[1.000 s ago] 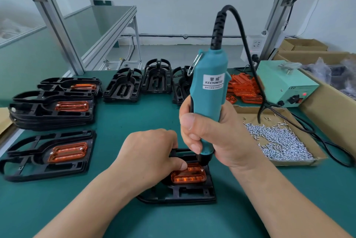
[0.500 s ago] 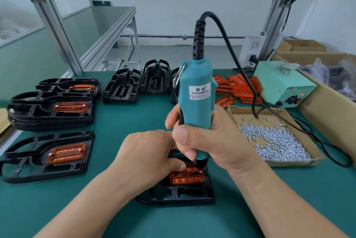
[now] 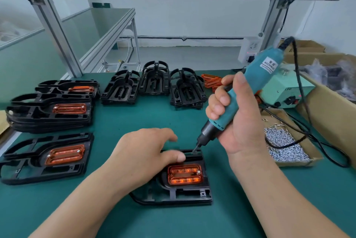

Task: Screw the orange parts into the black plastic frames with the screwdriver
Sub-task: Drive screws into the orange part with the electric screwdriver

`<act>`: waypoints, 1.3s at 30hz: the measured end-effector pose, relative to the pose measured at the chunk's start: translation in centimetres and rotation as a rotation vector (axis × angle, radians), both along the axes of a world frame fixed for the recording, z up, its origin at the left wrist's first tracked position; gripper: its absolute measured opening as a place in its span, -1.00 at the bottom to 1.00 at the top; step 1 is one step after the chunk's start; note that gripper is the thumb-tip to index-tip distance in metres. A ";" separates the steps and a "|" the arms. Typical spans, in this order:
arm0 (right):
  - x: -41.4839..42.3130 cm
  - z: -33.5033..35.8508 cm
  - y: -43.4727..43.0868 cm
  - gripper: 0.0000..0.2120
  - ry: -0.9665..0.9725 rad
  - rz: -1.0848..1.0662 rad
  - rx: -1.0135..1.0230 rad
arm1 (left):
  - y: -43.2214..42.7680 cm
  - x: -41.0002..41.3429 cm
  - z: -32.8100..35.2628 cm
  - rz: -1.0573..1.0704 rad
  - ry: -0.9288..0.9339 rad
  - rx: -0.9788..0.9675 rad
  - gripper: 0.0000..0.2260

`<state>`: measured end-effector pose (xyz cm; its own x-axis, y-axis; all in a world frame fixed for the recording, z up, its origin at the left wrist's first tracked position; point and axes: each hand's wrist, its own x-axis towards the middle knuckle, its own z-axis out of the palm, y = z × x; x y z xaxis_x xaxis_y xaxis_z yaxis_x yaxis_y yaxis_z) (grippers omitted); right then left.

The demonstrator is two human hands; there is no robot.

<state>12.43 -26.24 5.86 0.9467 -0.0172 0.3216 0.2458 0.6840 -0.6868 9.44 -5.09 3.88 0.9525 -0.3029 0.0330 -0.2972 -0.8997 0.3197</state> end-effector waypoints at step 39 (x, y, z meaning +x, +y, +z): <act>0.4 -0.5 -0.1 -0.82 0.148 -0.117 0.216 | 0.1 0.9 0.7 0.001 0.629 -1.208 -0.81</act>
